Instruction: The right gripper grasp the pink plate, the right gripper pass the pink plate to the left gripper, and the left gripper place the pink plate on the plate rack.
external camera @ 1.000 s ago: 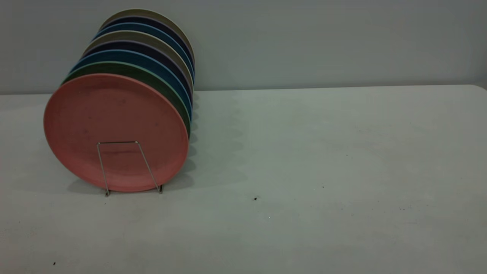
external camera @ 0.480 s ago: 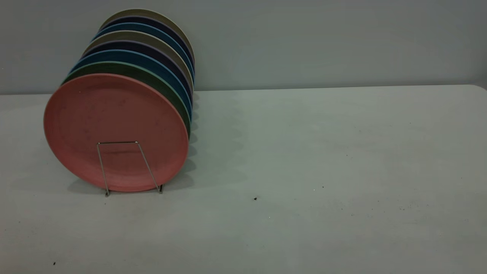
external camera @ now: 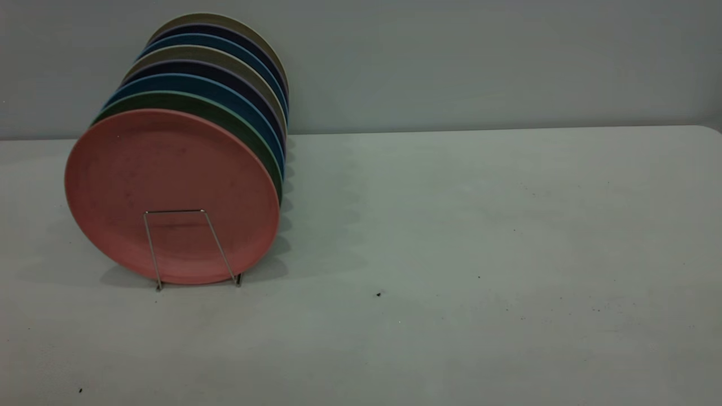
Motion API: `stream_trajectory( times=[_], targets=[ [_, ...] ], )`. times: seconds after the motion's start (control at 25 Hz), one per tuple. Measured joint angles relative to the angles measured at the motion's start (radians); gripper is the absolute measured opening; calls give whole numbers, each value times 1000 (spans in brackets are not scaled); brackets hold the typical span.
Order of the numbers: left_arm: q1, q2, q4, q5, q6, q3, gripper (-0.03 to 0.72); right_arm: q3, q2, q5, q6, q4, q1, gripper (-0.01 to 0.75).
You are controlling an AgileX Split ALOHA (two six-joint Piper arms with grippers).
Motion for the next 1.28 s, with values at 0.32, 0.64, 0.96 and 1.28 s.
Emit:
stream_trajectory(
  times=[0.32,0.64,0.96,1.28],
  targets=[
    [36,0,0,0,0,0,486,0,-135,1,0,-1,-174,244],
    [43,0,0,0,0,0,486,0,-137,1,0,-1,-183,244],
    [43,0,0,0,0,0,486,0,-137,1,0,-1,-183,244],
    [43,0,0,0,0,0,486,0,-137,1,16,-1,-183,244]
  ],
)
